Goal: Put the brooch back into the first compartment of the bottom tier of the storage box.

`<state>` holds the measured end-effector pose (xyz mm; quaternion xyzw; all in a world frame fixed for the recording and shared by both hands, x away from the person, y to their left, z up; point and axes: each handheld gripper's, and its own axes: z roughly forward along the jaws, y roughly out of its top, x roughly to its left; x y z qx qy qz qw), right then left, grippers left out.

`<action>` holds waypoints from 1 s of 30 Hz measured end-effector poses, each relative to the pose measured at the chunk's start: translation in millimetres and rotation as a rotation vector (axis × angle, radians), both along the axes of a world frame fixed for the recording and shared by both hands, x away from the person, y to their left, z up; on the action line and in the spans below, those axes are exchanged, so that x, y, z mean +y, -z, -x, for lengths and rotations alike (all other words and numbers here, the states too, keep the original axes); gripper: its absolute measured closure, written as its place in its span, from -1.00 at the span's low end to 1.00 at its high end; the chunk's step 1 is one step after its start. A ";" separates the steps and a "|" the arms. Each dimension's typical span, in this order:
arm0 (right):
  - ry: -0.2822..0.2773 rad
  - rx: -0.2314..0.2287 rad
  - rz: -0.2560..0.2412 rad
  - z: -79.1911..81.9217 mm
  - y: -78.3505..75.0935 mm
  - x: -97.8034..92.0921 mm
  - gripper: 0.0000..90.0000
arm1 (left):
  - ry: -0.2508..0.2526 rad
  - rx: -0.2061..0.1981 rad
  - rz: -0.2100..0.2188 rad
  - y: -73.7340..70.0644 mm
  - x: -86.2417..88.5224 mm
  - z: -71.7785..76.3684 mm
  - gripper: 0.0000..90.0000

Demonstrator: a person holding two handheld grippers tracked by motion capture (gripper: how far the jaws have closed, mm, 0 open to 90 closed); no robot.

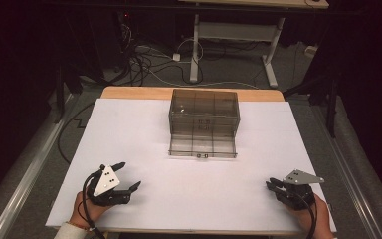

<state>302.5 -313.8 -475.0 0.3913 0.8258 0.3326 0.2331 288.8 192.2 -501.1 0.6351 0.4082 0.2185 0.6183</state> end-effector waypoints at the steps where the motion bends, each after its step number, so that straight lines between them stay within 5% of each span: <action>1: 0.001 -0.001 -0.001 -0.1 -0.1 -0.1 0.70 | -0.002 -0.001 -0.002 0.1 -0.3 -0.2 -0.56; 30: 0.013 -0.100 -0.033 -6.8 -14.2 1.3 0.70 | 0.006 0.004 -0.022 3.0 -3.6 -0.4 -0.56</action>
